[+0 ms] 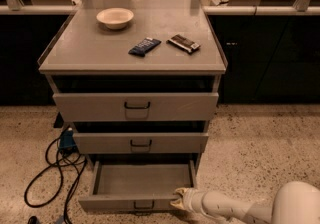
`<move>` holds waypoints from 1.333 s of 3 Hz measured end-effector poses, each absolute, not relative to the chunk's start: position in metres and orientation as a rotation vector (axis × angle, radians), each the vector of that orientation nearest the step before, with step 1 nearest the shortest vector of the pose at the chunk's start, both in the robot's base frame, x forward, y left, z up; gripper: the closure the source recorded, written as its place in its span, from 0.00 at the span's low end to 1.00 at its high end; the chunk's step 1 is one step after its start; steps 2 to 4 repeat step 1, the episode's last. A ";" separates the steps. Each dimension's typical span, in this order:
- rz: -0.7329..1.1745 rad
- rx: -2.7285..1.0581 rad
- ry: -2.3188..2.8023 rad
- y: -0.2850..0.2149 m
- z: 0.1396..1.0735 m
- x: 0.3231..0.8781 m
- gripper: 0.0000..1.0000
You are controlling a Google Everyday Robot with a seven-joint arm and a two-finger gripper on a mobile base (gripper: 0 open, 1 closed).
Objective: Open bottom drawer
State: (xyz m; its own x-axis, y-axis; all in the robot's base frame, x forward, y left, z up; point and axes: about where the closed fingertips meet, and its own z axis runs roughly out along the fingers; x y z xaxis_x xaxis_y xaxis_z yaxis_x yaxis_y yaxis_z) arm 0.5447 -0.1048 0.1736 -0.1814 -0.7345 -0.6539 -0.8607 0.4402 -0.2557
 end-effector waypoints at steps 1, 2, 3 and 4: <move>0.219 -1.340 1.960 -0.105 0.174 0.545 0.58; 0.219 -1.340 1.960 -0.105 0.174 0.545 0.58; 0.219 -1.340 1.960 -0.105 0.174 0.545 0.58; 0.219 -1.340 1.960 -0.105 0.174 0.545 0.58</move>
Offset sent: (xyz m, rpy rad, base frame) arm 0.0000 0.0000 0.0000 0.0000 0.0000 0.0000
